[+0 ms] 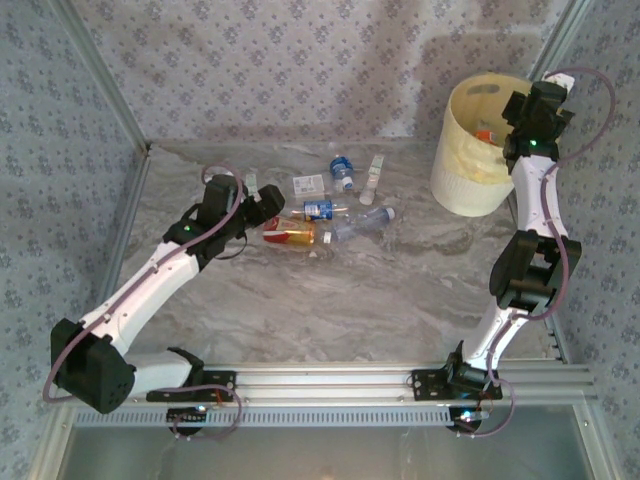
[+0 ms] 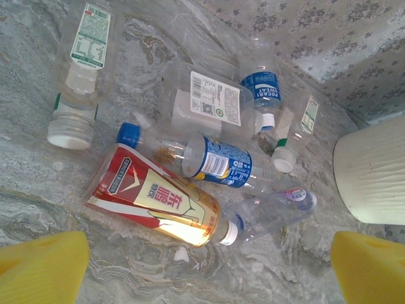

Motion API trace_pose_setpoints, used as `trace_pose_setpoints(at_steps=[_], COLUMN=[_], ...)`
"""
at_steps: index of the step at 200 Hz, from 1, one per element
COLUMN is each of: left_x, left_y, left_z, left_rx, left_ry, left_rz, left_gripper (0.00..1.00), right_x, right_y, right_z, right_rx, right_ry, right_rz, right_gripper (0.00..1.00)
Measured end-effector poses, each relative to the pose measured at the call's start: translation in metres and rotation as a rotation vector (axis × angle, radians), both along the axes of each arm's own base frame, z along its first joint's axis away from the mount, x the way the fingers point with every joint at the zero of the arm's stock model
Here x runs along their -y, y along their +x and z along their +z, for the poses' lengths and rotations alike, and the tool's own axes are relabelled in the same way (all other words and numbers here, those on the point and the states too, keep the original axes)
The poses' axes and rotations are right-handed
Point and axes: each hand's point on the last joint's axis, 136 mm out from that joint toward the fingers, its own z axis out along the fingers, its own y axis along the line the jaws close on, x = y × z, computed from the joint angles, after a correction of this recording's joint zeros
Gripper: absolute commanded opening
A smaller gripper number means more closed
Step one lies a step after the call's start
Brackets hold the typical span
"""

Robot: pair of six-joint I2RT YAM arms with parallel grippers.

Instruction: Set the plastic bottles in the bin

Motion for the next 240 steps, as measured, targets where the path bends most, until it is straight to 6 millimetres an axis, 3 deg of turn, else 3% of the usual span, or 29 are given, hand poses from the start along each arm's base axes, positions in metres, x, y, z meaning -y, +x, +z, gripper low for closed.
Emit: trace_pose_setpoints(at_steps=[33,53,61,105,159,193,240], left_x=[-0.007,-0.008,-0.009,-0.007,-0.011,-0.009,-0.007], left_y=[0.002,0.005,0.005,0.008,0.013,0.015,0.020], left_z=[-0.008,-0.014,-0.017,-0.028,-0.041,-0.052,-0.072], left_rx=[-0.024,-0.047,-0.056,-0.097,-0.144,-0.181,-0.258], left_ry=[-0.007,-0.017,-0.020,-0.033,-0.049,-0.058,-0.053], left_rz=[0.024,0.030,0.032,0.026,0.044,0.047,0.061], left_gripper=[0.98,0.98,0.98,0.98,0.98,0.98,0.98], right_x=[-0.009,-0.022,-0.029,-0.089,-0.176,-0.228,-0.282], right_y=[-0.008,-0.020,-0.026,-0.066,-0.111,-0.142,-0.171], right_z=[0.008,0.017,0.023,0.038,0.017,-0.015,-0.065], right_rx=[0.002,0.015,0.023,0.097,0.158,0.152,0.089], right_ry=[-0.002,-0.006,-0.007,-0.013,0.014,0.077,0.139], right_rz=[0.009,0.027,0.038,0.160,0.359,0.490,0.649], right_gripper=[0.87,0.95,1.00,1.00,1.00,1.00,1.00])
